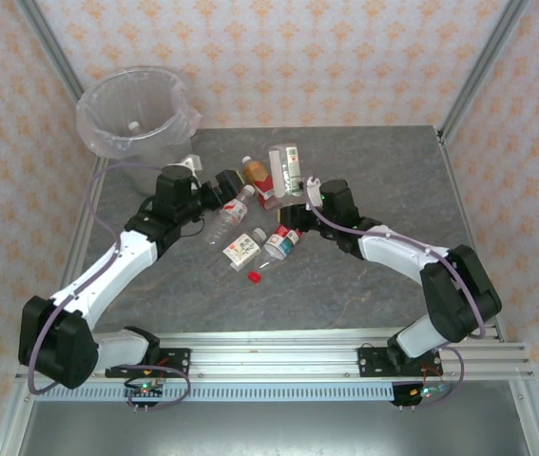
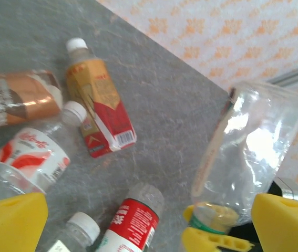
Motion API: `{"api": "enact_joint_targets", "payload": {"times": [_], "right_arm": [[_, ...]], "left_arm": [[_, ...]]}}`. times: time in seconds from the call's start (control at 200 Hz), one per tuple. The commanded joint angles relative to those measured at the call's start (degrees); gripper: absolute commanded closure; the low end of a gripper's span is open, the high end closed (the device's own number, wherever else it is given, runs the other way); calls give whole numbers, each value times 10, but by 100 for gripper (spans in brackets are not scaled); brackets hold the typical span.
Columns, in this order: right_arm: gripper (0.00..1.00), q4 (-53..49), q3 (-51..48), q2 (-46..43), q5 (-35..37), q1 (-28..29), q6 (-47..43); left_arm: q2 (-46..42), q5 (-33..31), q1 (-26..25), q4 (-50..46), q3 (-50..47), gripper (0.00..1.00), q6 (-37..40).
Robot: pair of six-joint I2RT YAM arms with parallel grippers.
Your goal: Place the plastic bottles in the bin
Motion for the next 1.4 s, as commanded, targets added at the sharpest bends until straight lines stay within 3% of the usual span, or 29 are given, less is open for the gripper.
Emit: {"api": "enact_joint_targets", "payload": {"times": [0.0, 0.19, 0.315, 0.671, 0.756, 1.021, 1.396], "right_arm": [[100, 19, 32, 15, -8, 12, -14], [100, 3, 59, 30, -17, 16, -22], [100, -6, 68, 30, -34, 16, -41], [100, -43, 93, 28, -98, 27, -70], [99, -51, 94, 25, -98, 33, -77], [99, -117, 112, 8, -66, 42, -107], [95, -138, 125, 4, -50, 42, -120]], "left_arm": [[27, 24, -22, 36, 43, 0, -11], [78, 6, -53, 18, 88, 0, -7], [106, 22, -58, 8, 111, 1, -3], [152, -15, -62, -28, 172, 0, 24], [162, -51, -62, -52, 191, 8, 33], [199, -57, -69, -154, 254, 29, 121], [182, -26, -69, -147, 236, 42, 128]]}}
